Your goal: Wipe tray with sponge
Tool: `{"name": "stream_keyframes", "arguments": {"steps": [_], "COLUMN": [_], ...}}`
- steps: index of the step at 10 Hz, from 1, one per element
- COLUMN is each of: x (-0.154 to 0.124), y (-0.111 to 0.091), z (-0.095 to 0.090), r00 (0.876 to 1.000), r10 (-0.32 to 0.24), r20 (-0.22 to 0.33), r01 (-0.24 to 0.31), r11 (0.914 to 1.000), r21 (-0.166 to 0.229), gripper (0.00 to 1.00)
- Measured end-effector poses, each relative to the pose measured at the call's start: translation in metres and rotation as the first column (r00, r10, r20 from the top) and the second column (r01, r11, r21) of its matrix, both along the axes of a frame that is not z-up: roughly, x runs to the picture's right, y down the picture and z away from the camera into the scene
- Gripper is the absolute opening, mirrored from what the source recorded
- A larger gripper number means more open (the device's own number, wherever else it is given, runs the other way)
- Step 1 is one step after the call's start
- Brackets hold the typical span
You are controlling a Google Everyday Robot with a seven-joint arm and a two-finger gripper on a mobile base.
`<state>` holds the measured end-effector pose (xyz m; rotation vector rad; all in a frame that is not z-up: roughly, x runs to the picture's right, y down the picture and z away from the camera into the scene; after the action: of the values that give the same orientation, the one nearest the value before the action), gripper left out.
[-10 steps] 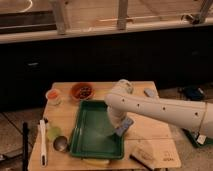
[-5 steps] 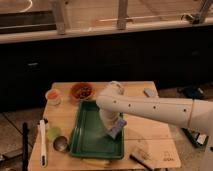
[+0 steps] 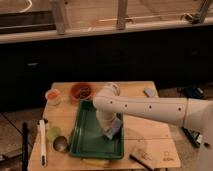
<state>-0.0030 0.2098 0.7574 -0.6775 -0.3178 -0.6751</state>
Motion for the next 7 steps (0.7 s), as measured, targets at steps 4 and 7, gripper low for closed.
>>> {"name": "stream_keyframes", "arguments": {"steps": [4, 7], "x": [-0.0053, -0.0065], "y": [0.0006, 0.0015], "z": [0.0048, 0.0087], "r00": [1.0, 1.0], "r10": [0.012, 0.019], "r20": [0.0, -0.006], "r01": [-0.012, -0.019], "r11": [0.9999, 0.9998], "r21": [-0.002, -0.006], "gripper": [0.26, 0.26]}}
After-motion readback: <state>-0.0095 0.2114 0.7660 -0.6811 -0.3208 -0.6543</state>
